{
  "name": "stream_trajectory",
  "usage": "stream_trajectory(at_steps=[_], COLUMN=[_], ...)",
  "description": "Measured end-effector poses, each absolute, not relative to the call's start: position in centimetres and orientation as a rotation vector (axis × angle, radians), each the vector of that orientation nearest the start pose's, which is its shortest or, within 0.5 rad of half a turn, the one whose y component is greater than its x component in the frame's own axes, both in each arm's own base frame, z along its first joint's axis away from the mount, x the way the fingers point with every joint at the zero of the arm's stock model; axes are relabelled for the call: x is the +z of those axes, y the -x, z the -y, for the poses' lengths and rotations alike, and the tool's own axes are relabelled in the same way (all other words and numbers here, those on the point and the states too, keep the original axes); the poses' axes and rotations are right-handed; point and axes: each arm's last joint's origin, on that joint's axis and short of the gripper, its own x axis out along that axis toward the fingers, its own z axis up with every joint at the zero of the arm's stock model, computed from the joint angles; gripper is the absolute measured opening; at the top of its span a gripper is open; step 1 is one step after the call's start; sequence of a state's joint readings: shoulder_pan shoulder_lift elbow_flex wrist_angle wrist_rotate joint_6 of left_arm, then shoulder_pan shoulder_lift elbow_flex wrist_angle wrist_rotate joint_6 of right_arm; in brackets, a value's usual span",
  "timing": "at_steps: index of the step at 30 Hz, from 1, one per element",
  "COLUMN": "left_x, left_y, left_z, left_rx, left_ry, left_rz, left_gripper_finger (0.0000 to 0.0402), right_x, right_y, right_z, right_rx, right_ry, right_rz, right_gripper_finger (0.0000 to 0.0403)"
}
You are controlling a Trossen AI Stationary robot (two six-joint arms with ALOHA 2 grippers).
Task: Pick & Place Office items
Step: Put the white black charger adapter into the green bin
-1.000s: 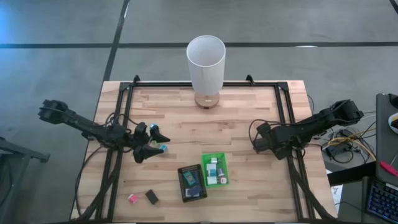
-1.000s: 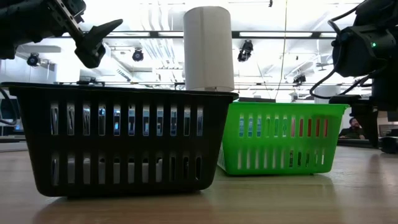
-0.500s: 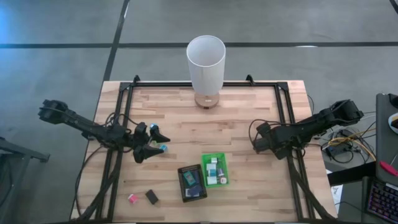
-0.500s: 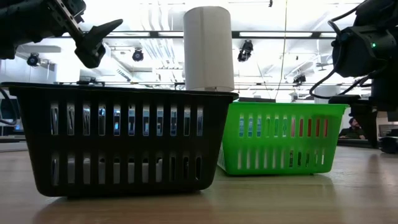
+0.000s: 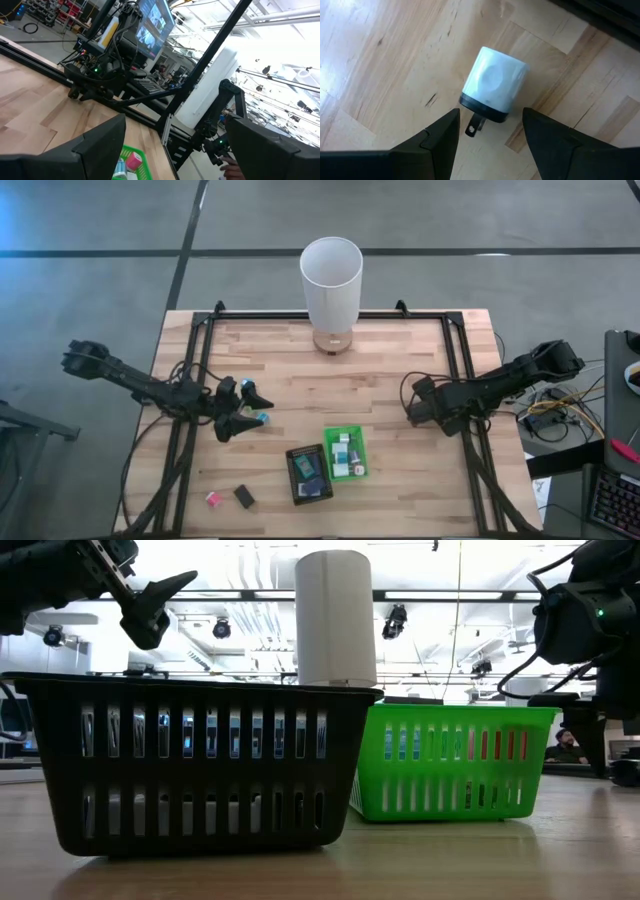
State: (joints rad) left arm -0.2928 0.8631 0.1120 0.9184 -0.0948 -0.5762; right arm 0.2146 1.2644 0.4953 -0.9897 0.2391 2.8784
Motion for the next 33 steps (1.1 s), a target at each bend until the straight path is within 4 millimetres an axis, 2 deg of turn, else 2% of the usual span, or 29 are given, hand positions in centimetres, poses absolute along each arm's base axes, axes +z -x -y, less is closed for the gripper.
stream_trajectory(at_steps=[6, 29, 33], left_x=[19.69, 19.68, 19.7], left_y=[-15.74, -15.75, -15.75], left_z=[4.46, 4.45, 4.45], left_rx=[-0.24, -0.239, -0.24], left_ry=[0.605, 0.605, 0.605], left_rz=[0.103, 0.103, 0.104], left_gripper_finger=[0.034, 0.034, 0.034], right_x=[13.33, 13.04, 12.71], right_y=[-13.77, -13.65, -13.7], right_z=[-2.29, -2.04, -2.05], right_rx=[-2.013, -2.009, -2.032], right_ry=[-1.629, -1.619, -1.588], right_rz=[-0.27, -0.191, -0.197], right_gripper_finger=[0.021, 0.021, 0.0199])
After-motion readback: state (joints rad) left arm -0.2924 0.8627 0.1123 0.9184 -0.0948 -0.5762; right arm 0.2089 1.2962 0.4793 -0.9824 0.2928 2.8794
